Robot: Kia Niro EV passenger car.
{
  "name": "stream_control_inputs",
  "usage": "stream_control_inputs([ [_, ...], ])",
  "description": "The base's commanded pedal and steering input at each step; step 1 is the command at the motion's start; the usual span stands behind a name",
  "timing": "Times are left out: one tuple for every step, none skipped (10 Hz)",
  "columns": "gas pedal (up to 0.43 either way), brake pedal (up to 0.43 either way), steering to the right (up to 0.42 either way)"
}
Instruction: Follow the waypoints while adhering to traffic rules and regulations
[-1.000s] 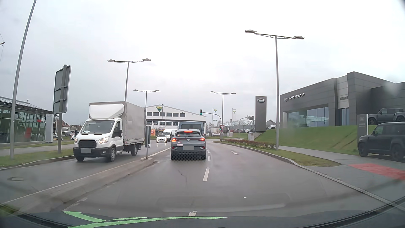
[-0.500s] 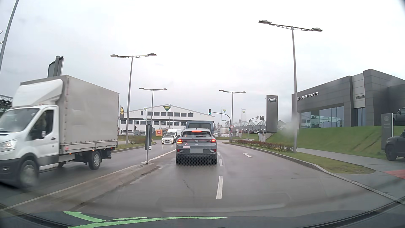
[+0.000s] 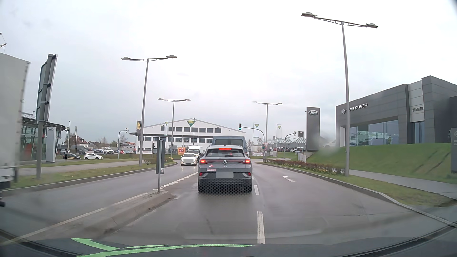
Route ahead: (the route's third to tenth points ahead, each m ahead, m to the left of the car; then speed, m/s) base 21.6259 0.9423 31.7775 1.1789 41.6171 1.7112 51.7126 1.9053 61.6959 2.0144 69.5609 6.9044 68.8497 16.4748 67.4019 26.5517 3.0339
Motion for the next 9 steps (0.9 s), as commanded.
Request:
stream_control_inputs([
  [0.0, 0.159, -0.017],
  [0.0, 0.159, -0.015],
  [0.0, 0.159, -0.011],
  [0.0, 0.165, -0.008],
  [0.0, 0.171, -0.003],
  [0.0, 0.183, 0.002],
  [0.0, 0.189, 0.006],
  [0.0, 0.189, 0.007],
  [0.0, 0.195, 0.011],
])
